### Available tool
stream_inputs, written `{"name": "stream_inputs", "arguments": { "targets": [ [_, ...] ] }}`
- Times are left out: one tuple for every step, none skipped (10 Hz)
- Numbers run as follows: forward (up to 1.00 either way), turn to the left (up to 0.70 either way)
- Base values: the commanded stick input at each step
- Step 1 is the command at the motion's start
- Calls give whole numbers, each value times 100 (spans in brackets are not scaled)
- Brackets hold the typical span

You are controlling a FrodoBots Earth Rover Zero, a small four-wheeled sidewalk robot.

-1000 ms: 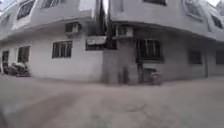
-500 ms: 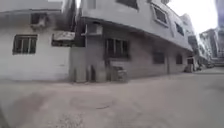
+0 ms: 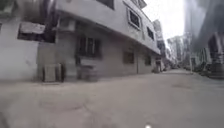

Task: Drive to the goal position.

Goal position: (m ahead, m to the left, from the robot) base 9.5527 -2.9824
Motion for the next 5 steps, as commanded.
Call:
{"name": "stream_inputs", "arguments": {
  "targets": [
    [0,-100],
    [0,-100],
    [18,-89],
    [100,-40],
    [100,-40]
  ]
}}
